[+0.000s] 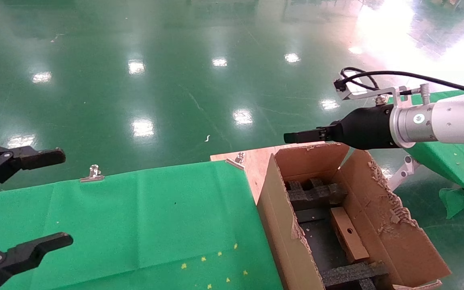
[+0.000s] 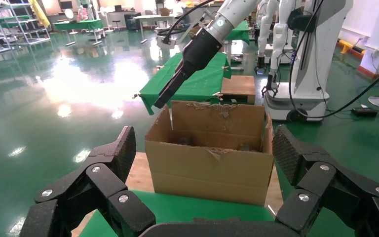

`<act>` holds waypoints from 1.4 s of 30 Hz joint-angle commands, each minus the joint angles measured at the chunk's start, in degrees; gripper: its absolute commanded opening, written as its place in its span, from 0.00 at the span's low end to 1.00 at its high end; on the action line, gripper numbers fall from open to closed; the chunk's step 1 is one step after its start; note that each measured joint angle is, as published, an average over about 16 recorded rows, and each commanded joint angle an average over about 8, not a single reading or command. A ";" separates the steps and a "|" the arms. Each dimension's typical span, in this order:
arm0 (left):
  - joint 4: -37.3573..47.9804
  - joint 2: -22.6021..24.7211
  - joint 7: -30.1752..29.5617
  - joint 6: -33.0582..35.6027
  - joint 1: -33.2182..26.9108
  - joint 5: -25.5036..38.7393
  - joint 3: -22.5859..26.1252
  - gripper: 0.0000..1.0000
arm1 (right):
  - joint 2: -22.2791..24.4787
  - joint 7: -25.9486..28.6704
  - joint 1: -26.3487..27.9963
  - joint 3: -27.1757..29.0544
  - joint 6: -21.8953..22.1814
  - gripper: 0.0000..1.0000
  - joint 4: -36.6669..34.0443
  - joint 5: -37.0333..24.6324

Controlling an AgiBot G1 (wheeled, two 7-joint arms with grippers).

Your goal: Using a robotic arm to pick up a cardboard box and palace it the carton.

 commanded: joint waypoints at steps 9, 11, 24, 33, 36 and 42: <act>0.00 0.00 0.00 0.00 0.00 0.00 0.00 1.00 | -1.11 -8.37 -5.95 8.18 -4.53 1.00 0.52 4.05; 0.00 0.00 0.00 0.00 0.00 0.00 0.00 1.00 | -1.39 -10.61 -7.52 10.39 -5.77 1.00 0.70 5.18; 0.00 0.00 0.00 0.00 0.00 -0.01 0.00 1.00 | -3.21 -24.92 -17.54 24.53 -13.67 1.00 1.84 12.40; 0.00 0.00 0.00 0.00 0.00 -0.01 0.01 1.00 | -4.47 -34.85 -24.48 34.35 -19.15 1.00 2.62 17.41; 0.00 0.00 0.00 0.00 0.00 -0.01 0.01 1.00 | -4.89 -38.16 -26.80 37.61 -20.97 1.00 2.89 19.08; 0.00 0.00 0.00 0.00 0.00 -0.01 0.01 1.00 | -5.73 -44.78 -31.43 44.16 -24.63 1.00 3.41 22.42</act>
